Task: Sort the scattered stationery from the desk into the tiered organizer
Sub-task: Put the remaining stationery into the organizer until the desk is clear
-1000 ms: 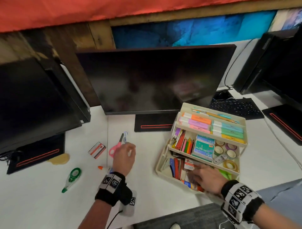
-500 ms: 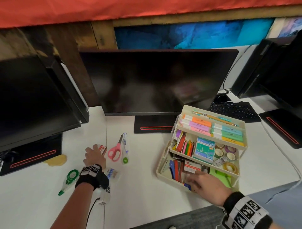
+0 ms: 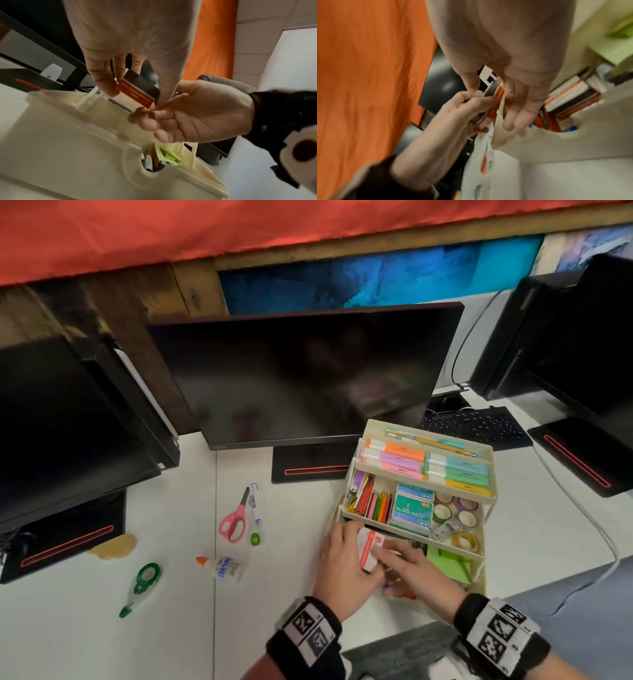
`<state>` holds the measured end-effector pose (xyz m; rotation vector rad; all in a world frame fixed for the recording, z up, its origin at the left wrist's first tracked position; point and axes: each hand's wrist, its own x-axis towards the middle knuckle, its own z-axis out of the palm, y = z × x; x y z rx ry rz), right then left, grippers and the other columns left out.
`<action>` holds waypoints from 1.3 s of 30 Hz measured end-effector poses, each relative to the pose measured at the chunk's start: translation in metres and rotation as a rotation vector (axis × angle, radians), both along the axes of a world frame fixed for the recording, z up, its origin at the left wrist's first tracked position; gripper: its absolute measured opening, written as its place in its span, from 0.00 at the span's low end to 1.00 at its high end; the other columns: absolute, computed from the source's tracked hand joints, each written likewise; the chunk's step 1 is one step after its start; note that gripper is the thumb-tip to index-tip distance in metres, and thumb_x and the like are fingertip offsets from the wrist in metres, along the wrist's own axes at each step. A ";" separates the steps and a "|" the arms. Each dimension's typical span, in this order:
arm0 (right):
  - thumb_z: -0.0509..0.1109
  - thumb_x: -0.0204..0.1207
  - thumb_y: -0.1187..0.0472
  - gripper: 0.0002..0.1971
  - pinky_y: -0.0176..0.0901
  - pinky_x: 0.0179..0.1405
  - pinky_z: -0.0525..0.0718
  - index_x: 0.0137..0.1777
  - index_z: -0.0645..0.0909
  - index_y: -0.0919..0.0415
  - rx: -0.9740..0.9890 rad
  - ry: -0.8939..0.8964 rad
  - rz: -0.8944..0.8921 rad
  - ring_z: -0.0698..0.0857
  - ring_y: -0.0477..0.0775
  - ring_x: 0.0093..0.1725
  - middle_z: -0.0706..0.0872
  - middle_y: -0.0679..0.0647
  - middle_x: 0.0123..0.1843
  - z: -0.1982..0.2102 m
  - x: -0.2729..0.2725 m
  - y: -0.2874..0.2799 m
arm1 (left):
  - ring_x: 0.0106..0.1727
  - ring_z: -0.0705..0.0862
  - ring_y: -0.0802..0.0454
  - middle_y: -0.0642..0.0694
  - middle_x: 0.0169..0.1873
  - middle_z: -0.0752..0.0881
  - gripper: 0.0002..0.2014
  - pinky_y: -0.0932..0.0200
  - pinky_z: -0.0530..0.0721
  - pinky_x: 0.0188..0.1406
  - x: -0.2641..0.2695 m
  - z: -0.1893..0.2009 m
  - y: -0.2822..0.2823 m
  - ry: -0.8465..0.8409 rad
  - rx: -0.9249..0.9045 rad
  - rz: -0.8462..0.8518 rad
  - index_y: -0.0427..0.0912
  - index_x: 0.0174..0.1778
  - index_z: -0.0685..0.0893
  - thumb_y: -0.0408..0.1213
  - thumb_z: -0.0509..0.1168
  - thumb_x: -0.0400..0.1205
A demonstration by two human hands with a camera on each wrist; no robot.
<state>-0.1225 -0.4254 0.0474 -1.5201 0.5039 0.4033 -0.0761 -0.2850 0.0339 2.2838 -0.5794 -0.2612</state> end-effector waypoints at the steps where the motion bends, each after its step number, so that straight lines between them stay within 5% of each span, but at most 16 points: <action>1: 0.69 0.78 0.54 0.15 0.48 0.43 0.83 0.62 0.78 0.57 0.064 0.004 -0.050 0.86 0.55 0.38 0.89 0.56 0.43 -0.001 0.002 0.000 | 0.56 0.78 0.57 0.57 0.56 0.71 0.28 0.58 0.81 0.58 -0.001 0.001 -0.002 0.017 -0.032 -0.014 0.56 0.64 0.68 0.51 0.69 0.69; 4: 0.68 0.79 0.61 0.14 0.51 0.47 0.86 0.64 0.77 0.59 0.105 -0.013 -0.104 0.87 0.63 0.48 0.88 0.63 0.54 0.001 0.006 -0.003 | 0.51 0.78 0.67 0.61 0.52 0.74 0.28 0.67 0.81 0.55 -0.001 0.011 0.009 0.111 -0.123 -0.120 0.56 0.65 0.69 0.51 0.72 0.71; 7: 0.64 0.82 0.62 0.14 0.45 0.33 0.85 0.66 0.75 0.56 0.002 0.021 0.011 0.86 0.60 0.41 0.88 0.61 0.48 0.003 0.009 -0.008 | 0.41 0.77 0.67 0.63 0.39 0.76 0.12 0.69 0.78 0.43 0.017 0.017 0.037 -0.020 -0.086 0.001 0.51 0.58 0.76 0.45 0.66 0.80; 10: 0.63 0.82 0.62 0.18 0.39 0.39 0.85 0.71 0.72 0.54 -0.290 0.015 0.201 0.85 0.54 0.48 0.84 0.55 0.54 -0.003 0.006 -0.018 | 0.38 0.79 0.58 0.51 0.39 0.82 0.03 0.69 0.75 0.37 0.060 -0.005 0.078 -0.125 -0.021 0.301 0.43 0.46 0.81 0.32 0.63 0.81; 14: 0.62 0.81 0.66 0.15 0.18 0.36 0.76 0.67 0.73 0.54 -0.580 -0.035 0.337 0.81 0.42 0.48 0.81 0.52 0.61 -0.009 -0.001 -0.026 | 0.49 0.81 0.37 0.36 0.46 0.82 0.06 0.49 0.78 0.50 0.111 -0.046 0.125 -0.056 0.224 0.536 0.36 0.46 0.84 0.32 0.61 0.80; 19: 0.62 0.77 0.71 0.12 0.27 0.36 0.75 0.47 0.67 0.52 -0.657 -0.007 0.246 0.82 0.52 0.51 0.81 0.53 0.55 -0.032 0.005 -0.027 | 0.56 0.77 0.34 0.34 0.53 0.76 0.11 0.47 0.76 0.58 0.128 -0.070 0.144 0.121 0.452 0.591 0.40 0.52 0.81 0.41 0.56 0.84; 23: 0.60 0.74 0.73 0.17 0.38 0.48 0.74 0.41 0.65 0.46 -0.705 0.024 0.224 0.79 0.55 0.56 0.80 0.56 0.57 -0.042 0.014 -0.021 | 0.59 0.75 0.37 0.37 0.55 0.75 0.10 0.45 0.79 0.58 0.134 -0.079 0.148 0.141 0.559 0.563 0.42 0.54 0.80 0.39 0.56 0.84; 27: 0.65 0.71 0.70 0.16 0.47 0.57 0.82 0.41 0.72 0.43 -0.661 0.074 0.189 0.81 0.57 0.57 0.82 0.56 0.59 -0.050 0.016 -0.024 | 0.61 0.74 0.38 0.37 0.57 0.75 0.13 0.47 0.78 0.59 0.138 -0.082 0.155 0.174 0.651 0.566 0.41 0.59 0.78 0.40 0.53 0.85; 30: 0.68 0.71 0.72 0.16 0.54 0.50 0.88 0.41 0.78 0.45 -0.603 0.086 0.135 0.85 0.59 0.54 0.83 0.56 0.59 -0.052 0.019 -0.027 | 0.61 0.74 0.39 0.37 0.59 0.77 0.12 0.47 0.76 0.60 0.141 -0.080 0.158 0.179 0.710 0.547 0.40 0.61 0.74 0.38 0.55 0.84; 36: 0.60 0.79 0.74 0.13 0.39 0.27 0.87 0.49 0.81 0.56 -0.441 0.159 0.064 0.86 0.58 0.51 0.82 0.60 0.61 -0.040 0.022 -0.027 | 0.62 0.74 0.34 0.32 0.60 0.76 0.14 0.42 0.75 0.61 0.140 -0.083 0.163 0.203 0.639 0.597 0.35 0.61 0.67 0.34 0.58 0.82; 39: 0.62 0.78 0.72 0.14 0.42 0.34 0.89 0.59 0.83 0.60 -0.562 0.192 0.088 0.85 0.58 0.52 0.81 0.56 0.60 -0.043 0.026 -0.025 | 0.59 0.77 0.32 0.30 0.56 0.80 0.12 0.41 0.75 0.58 0.137 -0.078 0.168 0.213 0.408 0.665 0.34 0.58 0.70 0.36 0.60 0.82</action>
